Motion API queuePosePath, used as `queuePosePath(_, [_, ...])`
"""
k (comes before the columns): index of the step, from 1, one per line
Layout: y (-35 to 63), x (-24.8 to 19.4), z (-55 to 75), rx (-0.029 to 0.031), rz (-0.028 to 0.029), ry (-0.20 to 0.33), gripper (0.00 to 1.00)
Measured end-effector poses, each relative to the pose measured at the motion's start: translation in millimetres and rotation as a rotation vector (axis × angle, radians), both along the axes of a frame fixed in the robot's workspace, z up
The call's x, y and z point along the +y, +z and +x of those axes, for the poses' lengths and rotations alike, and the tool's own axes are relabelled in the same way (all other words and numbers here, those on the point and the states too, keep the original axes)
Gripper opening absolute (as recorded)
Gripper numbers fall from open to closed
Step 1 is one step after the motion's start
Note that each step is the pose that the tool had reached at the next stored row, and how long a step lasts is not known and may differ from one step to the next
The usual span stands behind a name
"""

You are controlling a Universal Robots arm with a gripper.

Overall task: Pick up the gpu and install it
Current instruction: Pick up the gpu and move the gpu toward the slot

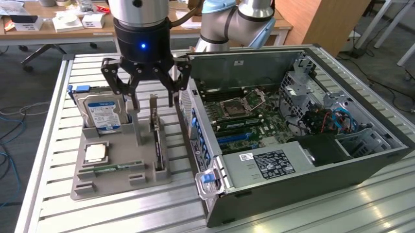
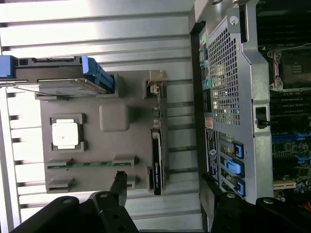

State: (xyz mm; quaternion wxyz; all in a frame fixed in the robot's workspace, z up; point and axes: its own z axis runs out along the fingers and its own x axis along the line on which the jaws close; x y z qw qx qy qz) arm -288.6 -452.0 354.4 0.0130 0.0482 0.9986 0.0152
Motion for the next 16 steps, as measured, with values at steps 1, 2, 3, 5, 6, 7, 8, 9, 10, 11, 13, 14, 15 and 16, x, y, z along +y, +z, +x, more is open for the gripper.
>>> queuePosePath(1, [-1.0, 0.0, 0.0, 0.0001, -0.0001, 0.000, 0.71])
queuePosePath(2, [-2.2, 0.0, 0.0, 0.0000, 0.0000, 0.000, 0.71])
queuePosePath(3, [-3.2, 0.0, -0.1, 0.0001, 0.0000, 0.000, 0.71])
queuePosePath(5, [-5.2, 0.0, -0.1, 0.0000, 0.0000, 0.000, 0.71])
queuePosePath(6, [-6.0, 0.0, -0.1, 0.0001, -0.0001, 0.000, 0.71])
queuePosePath(7, [-6.8, 0.0, -0.2, 0.0001, -0.0001, 0.000, 0.71])
queuePosePath(8, [-7.6, 0.0, -0.2, 0.0001, -0.0001, 0.000, 0.71])
queuePosePath(9, [-8.4, 0.0, -0.1, 0.0000, -0.0002, 0.000, 0.71])
queuePosePath(10, [-9.2, 0.0, -0.2, 0.0000, -0.0002, 0.000, 0.71])
queuePosePath(11, [-9.9, 0.0, -0.2, 0.0000, -0.0002, 0.000, 0.71])
queuePosePath(13, [-11.7, 0.0, -0.2, 0.0001, -0.0002, 0.000, 0.71])
queuePosePath(14, [-12.6, 0.0, -0.2, 0.0001, -0.0003, 0.000, 0.71])
queuePosePath(15, [-13.4, 0.0, -0.2, 0.0001, -0.0002, 0.000, 0.71])
queuePosePath(16, [-14.1, 0.0, -0.2, 0.0001, -0.0004, 0.000, 0.71])
